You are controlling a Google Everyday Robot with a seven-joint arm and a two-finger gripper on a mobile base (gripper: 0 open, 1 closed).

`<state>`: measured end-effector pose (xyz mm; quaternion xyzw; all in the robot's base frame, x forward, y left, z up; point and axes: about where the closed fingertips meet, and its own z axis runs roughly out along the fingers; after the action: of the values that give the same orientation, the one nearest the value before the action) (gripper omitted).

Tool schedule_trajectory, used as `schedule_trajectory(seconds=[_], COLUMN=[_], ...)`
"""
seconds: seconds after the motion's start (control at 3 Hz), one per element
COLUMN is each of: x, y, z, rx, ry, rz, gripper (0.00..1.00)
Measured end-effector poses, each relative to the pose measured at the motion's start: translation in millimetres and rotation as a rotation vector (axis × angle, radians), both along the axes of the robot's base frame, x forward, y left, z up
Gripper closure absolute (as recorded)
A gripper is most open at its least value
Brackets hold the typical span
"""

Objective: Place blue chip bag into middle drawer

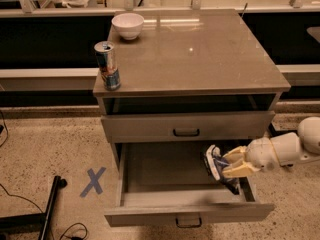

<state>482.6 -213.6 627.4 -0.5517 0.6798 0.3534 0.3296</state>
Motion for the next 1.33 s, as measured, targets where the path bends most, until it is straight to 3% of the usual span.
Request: schedule_trajectory(seconds=[0.33, 0.67, 1.33], x=[-2, 0, 4], y=[10, 19, 38], z=[-47, -81, -123], rx=[0.012, 0.018, 0.049], ry=[0.037, 0.098, 0.219], rz=[0.009, -0.045, -0.260], gripper=[1.00, 0.81, 0.35])
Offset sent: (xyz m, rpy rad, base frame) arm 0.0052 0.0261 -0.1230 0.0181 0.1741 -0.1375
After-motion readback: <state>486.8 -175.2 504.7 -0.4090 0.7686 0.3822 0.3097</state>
